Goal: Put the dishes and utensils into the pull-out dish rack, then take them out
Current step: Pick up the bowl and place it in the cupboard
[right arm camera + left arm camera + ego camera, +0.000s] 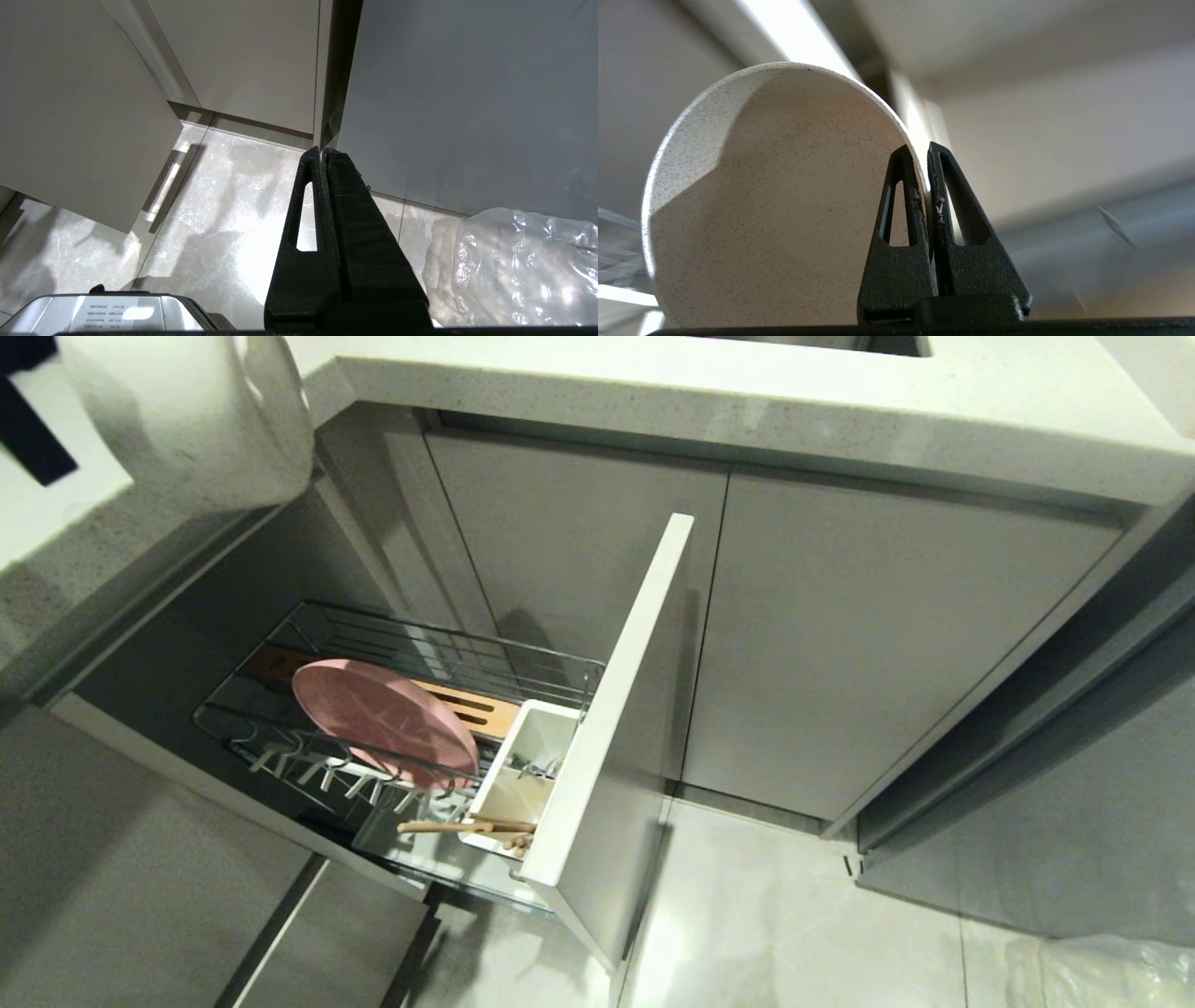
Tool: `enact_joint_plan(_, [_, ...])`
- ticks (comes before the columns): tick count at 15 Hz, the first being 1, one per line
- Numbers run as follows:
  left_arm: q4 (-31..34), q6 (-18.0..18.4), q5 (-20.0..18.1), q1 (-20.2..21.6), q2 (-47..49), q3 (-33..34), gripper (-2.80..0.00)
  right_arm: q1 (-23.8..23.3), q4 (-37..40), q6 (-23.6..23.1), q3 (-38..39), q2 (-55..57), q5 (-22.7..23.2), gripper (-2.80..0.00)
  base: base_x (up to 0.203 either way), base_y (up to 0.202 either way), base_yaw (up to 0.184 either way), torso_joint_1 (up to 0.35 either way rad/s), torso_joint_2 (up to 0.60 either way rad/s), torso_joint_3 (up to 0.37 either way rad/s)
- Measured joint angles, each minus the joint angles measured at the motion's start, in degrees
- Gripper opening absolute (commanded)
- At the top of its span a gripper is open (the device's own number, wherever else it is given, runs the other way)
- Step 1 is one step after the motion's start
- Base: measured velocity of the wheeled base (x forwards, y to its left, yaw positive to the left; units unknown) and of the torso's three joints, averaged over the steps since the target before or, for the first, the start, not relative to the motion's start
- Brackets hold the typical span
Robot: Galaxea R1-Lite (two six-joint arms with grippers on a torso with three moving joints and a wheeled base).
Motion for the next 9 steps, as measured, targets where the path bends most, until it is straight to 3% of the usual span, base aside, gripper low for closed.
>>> enact_joint_plan(5, [-11.0,0.0,18.4,-6.1,10.4,5.8,-2.8,0.0,0.0,0.0,0.0,0.0,0.0,-2.8,0.0,0.0,0.0,0.0,0.0,0.0])
enact_joint_plan(9, [-21.5,0.0,24.9,-9.0,16.4,9.1,-2.8,0.0,0.0,0.0,0.0,0.0,0.0,-2.8,0.0,0.0,0.0,0.0,0.0,0.0])
